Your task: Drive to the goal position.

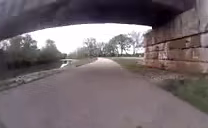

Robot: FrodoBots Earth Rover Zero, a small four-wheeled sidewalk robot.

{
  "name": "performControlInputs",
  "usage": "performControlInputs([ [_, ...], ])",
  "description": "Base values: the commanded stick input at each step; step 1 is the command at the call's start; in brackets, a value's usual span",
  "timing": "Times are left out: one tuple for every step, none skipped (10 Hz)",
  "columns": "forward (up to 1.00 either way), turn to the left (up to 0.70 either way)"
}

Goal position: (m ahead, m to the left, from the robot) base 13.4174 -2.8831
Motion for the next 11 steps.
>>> performControlInputs([
  [1.00, 0.00],
  [1.00, 0.00],
  [1.00, 0.00],
  [1.00, 0.00],
  [1.00, 0.00],
  [1.00, 0.00],
  [1.00, 0.00],
  [1.00, 0.00],
  [1.00, 0.00],
  [1.00, 0.00],
  [1.00, 0.00],
])
